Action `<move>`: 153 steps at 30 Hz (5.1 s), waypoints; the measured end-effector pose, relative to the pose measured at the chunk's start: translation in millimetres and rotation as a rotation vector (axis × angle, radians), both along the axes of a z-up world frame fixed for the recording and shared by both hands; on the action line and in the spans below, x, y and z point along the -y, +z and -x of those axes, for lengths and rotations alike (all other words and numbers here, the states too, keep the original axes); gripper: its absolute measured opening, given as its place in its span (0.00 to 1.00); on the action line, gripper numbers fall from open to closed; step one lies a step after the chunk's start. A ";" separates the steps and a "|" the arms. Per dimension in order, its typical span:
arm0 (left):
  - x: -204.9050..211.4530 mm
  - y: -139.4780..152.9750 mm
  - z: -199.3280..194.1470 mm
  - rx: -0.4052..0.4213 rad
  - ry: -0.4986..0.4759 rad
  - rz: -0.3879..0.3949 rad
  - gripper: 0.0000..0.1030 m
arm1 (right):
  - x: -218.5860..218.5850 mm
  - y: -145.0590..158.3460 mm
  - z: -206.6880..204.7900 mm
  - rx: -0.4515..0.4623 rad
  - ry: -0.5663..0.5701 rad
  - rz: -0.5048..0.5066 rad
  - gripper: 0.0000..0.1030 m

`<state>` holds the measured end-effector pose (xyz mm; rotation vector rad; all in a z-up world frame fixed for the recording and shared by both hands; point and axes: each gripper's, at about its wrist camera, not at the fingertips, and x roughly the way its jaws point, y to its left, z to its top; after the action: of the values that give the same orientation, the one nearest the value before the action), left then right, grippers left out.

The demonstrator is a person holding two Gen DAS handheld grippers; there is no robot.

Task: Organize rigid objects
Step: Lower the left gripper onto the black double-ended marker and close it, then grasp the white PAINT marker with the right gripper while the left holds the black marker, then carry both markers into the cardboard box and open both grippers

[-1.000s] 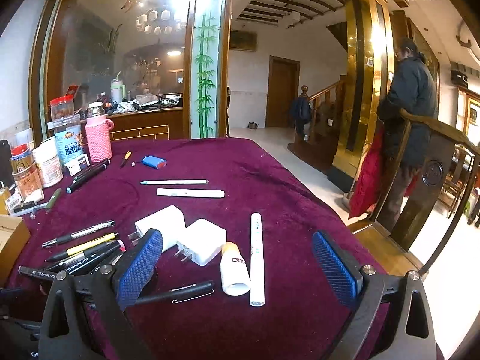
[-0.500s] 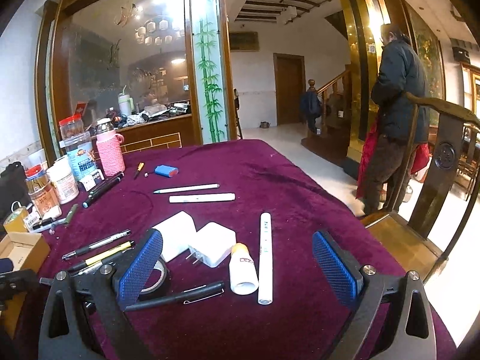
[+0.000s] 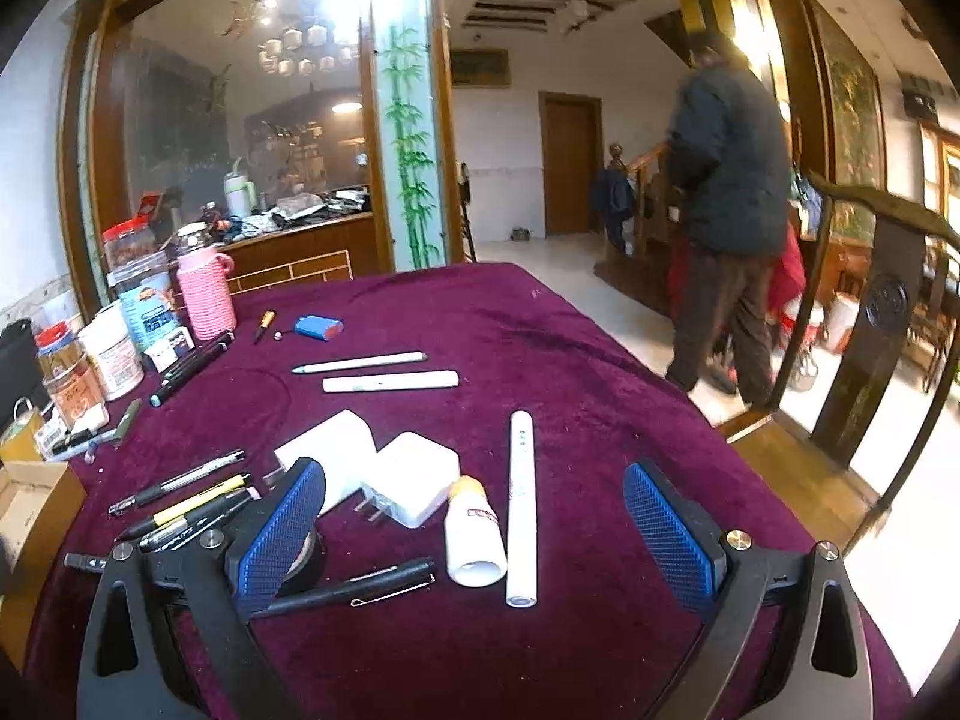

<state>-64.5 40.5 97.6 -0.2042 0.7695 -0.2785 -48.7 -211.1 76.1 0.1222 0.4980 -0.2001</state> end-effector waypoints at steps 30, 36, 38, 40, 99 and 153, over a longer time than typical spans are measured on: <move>-125.8 332.5 137.4 0.608 0.249 -0.136 1.00 | 129.0 380.6 142.7 0.412 -0.095 0.137 1.00; -83.5 209.1 51.1 0.386 0.060 -0.053 1.00 | 121.5 238.4 65.1 0.161 0.050 -0.163 1.00; -62.8 156.8 20.4 0.292 0.022 -0.045 1.00 | 111.1 192.2 40.2 0.115 0.079 -0.211 1.00; -42.0 108.6 -4.9 0.208 0.001 -0.090 1.00 | 99.5 139.8 8.9 0.055 0.106 -0.284 1.00; -47.2 0.3 18.8 -0.021 -0.265 0.098 0.14 | 86.2 -33.6 -80.4 -0.199 0.047 -0.324 0.79; -232.1 -41.8 -74.6 -0.192 0.077 0.243 0.14 | -295.9 -12.9 -83.7 -0.494 0.685 -0.428 0.16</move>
<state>10.1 272.5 55.8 -0.4949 0.9150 -0.2816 35.0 84.8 63.3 0.3147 1.0398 0.5662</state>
